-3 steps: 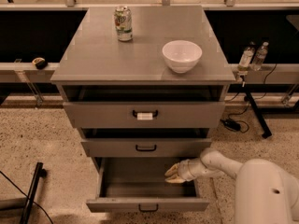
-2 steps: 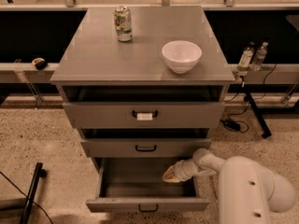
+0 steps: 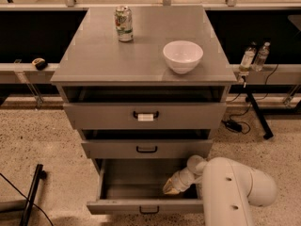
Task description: Open bottom drawer
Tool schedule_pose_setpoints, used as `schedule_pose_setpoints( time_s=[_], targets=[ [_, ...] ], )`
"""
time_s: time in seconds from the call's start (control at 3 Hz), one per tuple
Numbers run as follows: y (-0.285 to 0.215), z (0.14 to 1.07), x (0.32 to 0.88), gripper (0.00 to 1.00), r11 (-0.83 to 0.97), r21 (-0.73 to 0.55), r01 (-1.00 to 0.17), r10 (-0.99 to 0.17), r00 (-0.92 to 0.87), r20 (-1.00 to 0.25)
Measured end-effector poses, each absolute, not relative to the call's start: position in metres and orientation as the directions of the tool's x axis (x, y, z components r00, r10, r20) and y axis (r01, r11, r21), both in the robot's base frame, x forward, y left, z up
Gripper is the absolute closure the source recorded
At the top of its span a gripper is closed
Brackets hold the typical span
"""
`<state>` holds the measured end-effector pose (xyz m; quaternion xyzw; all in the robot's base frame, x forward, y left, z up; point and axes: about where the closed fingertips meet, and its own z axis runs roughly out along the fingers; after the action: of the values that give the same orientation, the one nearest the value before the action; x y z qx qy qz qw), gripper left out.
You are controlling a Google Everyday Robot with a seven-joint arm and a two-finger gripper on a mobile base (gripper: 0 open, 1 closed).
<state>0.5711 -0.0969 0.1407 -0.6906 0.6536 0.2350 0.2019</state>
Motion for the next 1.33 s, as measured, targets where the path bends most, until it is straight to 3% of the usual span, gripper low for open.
schedule_pose_setpoints(
  time_s=[1.33],
  targets=[
    [-0.104, 0.155, 0.465, 0.79, -0.176, 0.118, -0.977, -0.758, 0.058, -0.649]
  ],
)
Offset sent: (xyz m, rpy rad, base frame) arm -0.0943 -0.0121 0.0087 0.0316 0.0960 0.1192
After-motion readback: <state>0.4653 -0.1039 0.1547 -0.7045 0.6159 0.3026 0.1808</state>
